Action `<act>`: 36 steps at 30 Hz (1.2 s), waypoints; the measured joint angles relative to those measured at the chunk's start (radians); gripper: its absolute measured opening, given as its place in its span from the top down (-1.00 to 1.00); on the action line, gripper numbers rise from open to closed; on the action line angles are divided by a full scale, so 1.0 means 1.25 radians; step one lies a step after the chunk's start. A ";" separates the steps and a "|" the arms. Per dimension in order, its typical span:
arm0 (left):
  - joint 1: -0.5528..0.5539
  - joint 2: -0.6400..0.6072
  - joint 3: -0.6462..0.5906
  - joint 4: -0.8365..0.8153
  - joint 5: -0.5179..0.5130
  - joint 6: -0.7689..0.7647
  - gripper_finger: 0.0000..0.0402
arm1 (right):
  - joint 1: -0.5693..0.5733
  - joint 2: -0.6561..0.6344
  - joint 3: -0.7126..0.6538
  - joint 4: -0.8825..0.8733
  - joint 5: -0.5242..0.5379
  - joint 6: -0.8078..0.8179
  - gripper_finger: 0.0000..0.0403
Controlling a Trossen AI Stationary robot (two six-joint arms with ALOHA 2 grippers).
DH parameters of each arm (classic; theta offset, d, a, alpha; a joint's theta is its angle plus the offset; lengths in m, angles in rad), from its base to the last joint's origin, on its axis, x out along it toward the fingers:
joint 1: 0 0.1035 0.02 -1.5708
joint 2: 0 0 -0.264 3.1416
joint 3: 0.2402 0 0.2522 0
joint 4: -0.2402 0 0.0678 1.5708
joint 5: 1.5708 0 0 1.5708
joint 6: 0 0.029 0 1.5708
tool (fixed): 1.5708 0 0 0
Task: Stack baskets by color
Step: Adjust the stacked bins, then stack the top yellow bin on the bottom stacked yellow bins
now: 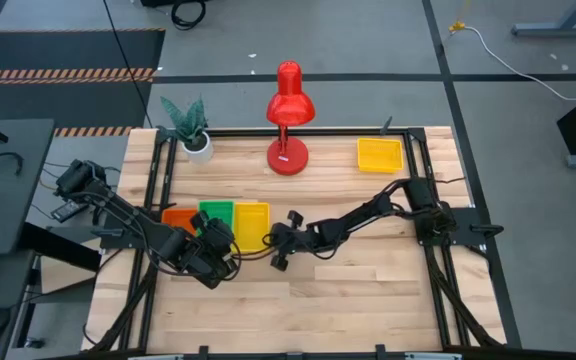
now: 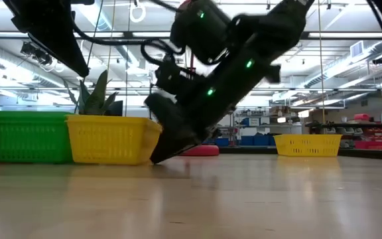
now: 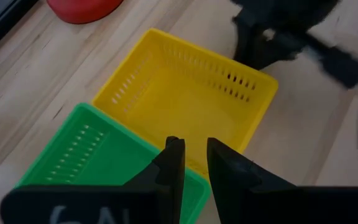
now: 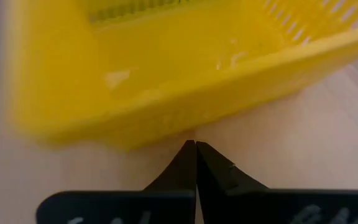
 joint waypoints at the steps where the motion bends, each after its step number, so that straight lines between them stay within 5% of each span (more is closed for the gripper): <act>1: 0.000 0.000 0.000 0.000 0.000 0.000 0.63 | 0.005 -0.013 0.000 -0.022 -0.004 0.000 0.98; 9: -0.004 0.000 0.000 0.000 0.027 -0.002 0.67 | 0.064 -0.154 -0.038 -0.213 0.079 -0.040 0.97; 13: -0.021 0.000 0.000 0.000 0.029 -0.003 0.66 | 0.113 -0.282 -0.162 -0.245 0.180 -0.067 0.97; 19: -0.046 0.000 0.000 0.015 -0.018 -0.028 0.70 | 0.107 -0.556 -0.413 -0.290 0.247 0.055 0.96; 28: -0.048 0.000 0.000 0.072 -0.103 0.003 0.70 | -0.144 -0.876 -0.525 -0.415 0.263 0.159 0.70; 36: -0.043 0.000 0.000 0.072 -0.104 0.006 0.71 | -0.398 -0.854 -0.525 -0.408 0.117 0.137 0.26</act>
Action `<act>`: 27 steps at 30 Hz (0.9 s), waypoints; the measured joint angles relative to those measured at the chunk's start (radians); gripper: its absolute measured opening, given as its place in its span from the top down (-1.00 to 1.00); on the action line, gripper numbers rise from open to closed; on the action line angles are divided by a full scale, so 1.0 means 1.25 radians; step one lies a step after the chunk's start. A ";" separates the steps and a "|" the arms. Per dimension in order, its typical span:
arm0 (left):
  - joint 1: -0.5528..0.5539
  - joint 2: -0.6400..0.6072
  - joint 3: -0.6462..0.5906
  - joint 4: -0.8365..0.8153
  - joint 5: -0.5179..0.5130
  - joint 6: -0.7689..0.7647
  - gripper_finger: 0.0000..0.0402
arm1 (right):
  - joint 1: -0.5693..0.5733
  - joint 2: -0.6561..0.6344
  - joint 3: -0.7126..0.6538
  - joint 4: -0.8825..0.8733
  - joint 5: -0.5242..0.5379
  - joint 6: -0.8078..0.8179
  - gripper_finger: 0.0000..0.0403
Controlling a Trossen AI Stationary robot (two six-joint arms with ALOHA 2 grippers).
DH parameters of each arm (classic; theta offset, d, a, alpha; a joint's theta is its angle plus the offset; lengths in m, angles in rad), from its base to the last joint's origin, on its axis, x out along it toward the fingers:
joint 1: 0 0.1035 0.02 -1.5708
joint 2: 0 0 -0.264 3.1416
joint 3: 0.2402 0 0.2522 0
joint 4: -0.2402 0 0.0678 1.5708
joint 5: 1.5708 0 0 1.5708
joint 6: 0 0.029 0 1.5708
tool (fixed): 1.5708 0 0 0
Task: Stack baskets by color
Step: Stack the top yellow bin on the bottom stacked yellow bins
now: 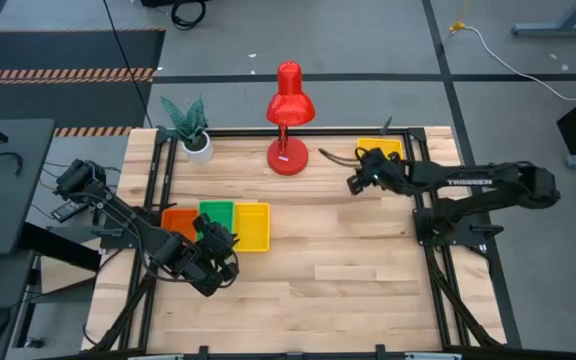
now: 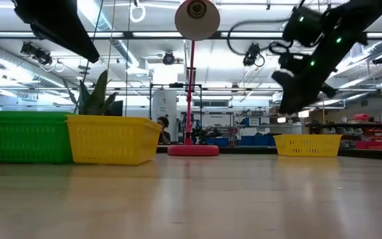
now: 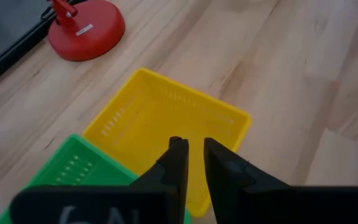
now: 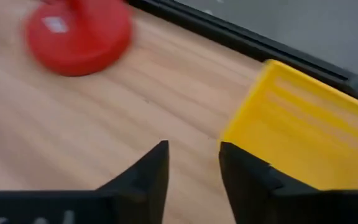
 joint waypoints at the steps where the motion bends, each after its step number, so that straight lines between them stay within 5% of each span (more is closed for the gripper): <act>1: 0.000 0.000 0.000 0.000 0.000 0.001 0.71 | -0.024 0.015 0.000 0.007 0.000 0.005 0.22; 9: 0.000 0.000 0.000 -0.004 0.000 0.001 0.74 | -0.168 0.158 0.000 0.142 0.000 -0.038 -0.05; 17: 0.000 0.000 0.000 -0.005 0.000 0.000 0.72 | -0.238 0.276 0.000 0.270 -0.069 -0.058 -0.03; 22: 0.000 0.000 0.000 -0.005 0.000 0.000 0.74 | -0.241 0.309 0.000 0.270 -0.052 -0.086 0.16; 27: 0.000 0.000 0.000 -0.004 0.000 0.000 0.77 | -0.222 0.309 0.000 0.260 -0.066 -0.151 0.64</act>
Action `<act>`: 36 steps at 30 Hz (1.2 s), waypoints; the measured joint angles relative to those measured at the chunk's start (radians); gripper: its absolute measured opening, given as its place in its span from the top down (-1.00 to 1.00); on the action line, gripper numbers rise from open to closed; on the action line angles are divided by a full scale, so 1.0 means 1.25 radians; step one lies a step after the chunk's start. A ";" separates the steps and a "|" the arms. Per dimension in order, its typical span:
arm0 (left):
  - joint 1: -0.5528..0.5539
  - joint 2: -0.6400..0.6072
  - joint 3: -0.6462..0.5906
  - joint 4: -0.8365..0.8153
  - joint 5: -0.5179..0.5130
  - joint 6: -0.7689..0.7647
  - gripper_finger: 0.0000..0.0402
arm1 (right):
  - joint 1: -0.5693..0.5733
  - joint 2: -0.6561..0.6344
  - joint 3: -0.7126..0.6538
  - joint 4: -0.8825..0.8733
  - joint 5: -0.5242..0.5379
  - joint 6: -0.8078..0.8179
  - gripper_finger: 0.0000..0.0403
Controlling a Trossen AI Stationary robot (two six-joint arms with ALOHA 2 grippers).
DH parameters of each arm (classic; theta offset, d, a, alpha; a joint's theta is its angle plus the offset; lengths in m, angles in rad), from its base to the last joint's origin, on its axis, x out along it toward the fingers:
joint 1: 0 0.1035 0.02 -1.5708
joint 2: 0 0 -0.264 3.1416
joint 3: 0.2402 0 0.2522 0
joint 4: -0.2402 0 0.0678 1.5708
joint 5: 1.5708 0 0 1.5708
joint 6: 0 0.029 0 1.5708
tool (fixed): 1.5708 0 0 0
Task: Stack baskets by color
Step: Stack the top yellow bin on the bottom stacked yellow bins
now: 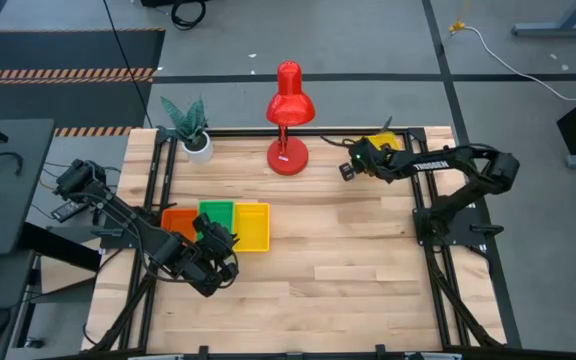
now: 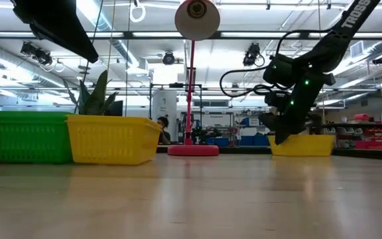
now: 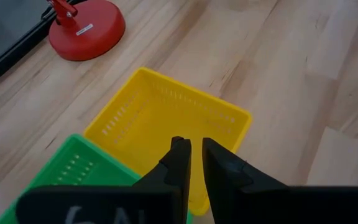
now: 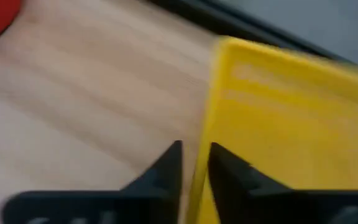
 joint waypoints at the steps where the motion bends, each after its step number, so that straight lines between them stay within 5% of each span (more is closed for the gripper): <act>1: 0.000 0.000 0.000 0.000 0.000 0.000 0.77 | 0.010 -0.006 0.000 -0.007 -0.014 -0.015 0.76; 3: 0.000 0.000 0.000 0.000 0.000 0.000 0.76 | 0.040 -0.022 0.000 -0.013 -0.043 -0.037 0.93; 11: -0.001 0.000 0.000 0.000 0.005 0.000 0.79 | 0.318 -0.091 0.022 -0.001 -0.081 -0.024 0.96; 19: -0.018 -0.038 0.001 -0.045 0.102 -0.030 0.80 | 0.581 -0.014 0.245 -0.002 -0.054 -0.036 0.97; 36: -0.152 -0.053 0.001 -0.219 0.047 -0.254 0.81 | 0.689 0.422 0.775 -0.110 -0.051 -0.183 0.96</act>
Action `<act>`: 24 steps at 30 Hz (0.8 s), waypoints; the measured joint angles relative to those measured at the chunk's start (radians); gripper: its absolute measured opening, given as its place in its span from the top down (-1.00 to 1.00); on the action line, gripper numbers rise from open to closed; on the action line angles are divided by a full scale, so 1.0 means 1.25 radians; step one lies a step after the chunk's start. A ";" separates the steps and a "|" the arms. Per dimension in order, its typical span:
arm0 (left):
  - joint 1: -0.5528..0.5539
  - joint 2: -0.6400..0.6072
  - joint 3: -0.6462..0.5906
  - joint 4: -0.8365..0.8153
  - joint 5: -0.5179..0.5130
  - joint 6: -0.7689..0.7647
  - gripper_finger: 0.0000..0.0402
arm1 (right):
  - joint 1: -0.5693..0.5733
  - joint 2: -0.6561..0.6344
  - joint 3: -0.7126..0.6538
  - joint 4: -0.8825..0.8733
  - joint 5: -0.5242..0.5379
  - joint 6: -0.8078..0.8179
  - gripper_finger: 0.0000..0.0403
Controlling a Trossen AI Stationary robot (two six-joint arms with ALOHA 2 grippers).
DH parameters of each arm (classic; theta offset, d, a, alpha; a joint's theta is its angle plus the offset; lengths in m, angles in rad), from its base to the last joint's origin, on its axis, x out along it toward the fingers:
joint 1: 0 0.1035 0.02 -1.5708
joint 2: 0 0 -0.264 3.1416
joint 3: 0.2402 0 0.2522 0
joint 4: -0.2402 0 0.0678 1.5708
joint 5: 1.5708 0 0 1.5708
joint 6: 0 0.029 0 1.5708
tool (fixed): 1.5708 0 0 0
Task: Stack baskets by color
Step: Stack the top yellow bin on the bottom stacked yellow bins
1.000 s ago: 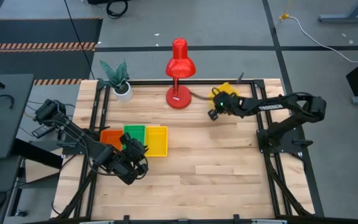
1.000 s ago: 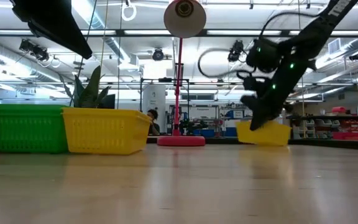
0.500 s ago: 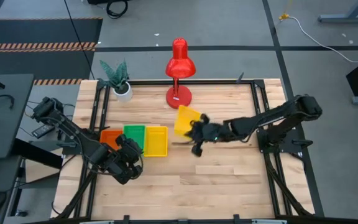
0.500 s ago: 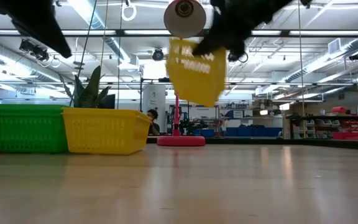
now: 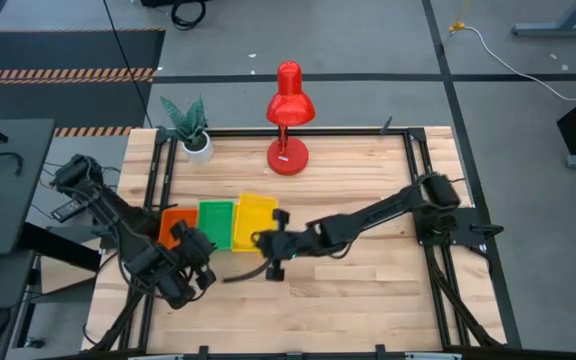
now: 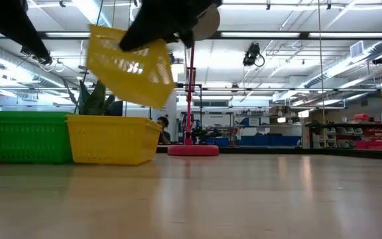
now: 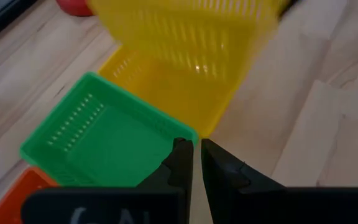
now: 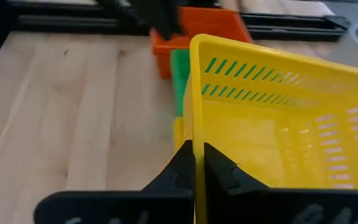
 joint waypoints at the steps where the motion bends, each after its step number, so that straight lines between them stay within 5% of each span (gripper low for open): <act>1: -0.005 0.000 0.000 0.001 -0.003 -0.006 0.81 | 0.003 0.019 0.016 0.001 0.000 -0.013 0.96; 8: -0.024 0.000 0.000 0.004 -0.031 -0.008 0.81 | 0.005 0.103 0.074 -0.021 0.000 -0.045 0.96; 24: -0.024 0.001 -0.001 0.007 -0.038 -0.008 0.82 | -0.013 0.119 0.075 -0.051 -0.003 -0.070 0.76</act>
